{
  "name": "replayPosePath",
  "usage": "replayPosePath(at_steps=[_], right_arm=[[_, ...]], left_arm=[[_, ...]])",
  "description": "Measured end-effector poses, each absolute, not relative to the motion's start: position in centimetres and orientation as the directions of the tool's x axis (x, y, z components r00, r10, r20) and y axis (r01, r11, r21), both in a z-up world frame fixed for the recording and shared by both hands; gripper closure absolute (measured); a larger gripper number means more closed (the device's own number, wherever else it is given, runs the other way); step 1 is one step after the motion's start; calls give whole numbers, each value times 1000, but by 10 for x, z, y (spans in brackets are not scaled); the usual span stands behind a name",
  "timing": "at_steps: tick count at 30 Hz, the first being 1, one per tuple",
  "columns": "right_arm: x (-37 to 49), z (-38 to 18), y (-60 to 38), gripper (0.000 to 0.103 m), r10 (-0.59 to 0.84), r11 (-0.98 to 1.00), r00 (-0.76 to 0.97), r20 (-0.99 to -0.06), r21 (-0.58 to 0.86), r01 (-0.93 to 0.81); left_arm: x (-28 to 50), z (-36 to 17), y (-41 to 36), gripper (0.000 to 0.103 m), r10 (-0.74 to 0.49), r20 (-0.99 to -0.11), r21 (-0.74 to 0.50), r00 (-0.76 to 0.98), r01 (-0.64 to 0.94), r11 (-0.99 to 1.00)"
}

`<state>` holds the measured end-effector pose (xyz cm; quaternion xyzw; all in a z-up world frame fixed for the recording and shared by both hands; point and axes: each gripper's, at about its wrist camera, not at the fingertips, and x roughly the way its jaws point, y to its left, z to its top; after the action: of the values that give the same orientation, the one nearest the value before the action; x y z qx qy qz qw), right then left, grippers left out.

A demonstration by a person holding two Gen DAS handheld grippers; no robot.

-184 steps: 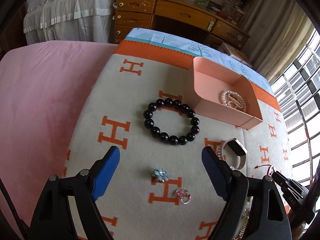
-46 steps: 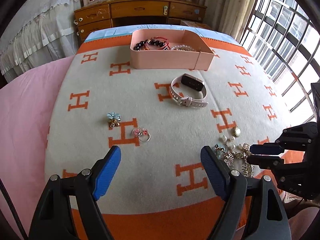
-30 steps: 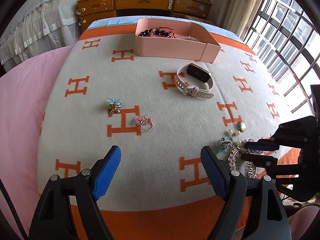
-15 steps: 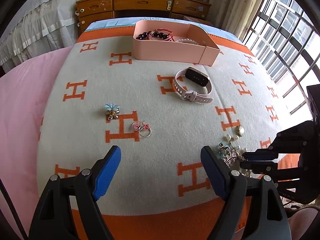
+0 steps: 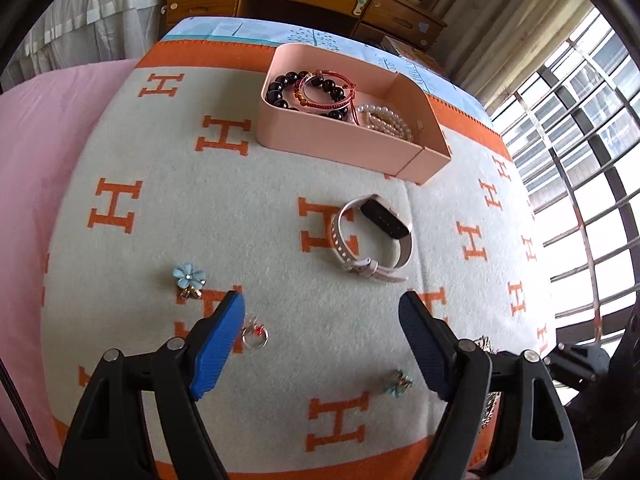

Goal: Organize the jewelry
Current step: 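Grasp the gold hair clip with the right tool while the left tool grasps the pink watch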

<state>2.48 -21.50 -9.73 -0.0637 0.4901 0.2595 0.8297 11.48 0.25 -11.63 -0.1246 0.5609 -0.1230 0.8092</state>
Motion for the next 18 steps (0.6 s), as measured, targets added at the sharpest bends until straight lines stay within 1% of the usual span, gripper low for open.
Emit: replayPosePath(at_steps=[1, 5, 7, 9, 18], right_arm=[[27, -97, -219, 95, 371, 864, 391, -842, 159, -478], [35, -98, -229, 95, 378, 882, 412, -829, 187, -433], [37, -97, -234, 95, 380, 885, 420, -824, 193, -424], [38, -95, -236, 95, 382, 886, 431, -818, 192, -421], [48, -87, -244, 95, 402, 883, 466, -788, 198, -427]], left_arm=[[122, -117, 1, 39, -344, -882, -348, 322, 45, 936], [144, -121, -7, 48, -346, -905, -358, 247, -4, 934], [151, -124, -12, 59, -349, -914, -361, 208, -20, 932], [156, -127, -17, 60, -356, -918, -367, 174, -33, 930], [162, -135, -28, 60, -419, -902, -431, 106, -130, 893]])
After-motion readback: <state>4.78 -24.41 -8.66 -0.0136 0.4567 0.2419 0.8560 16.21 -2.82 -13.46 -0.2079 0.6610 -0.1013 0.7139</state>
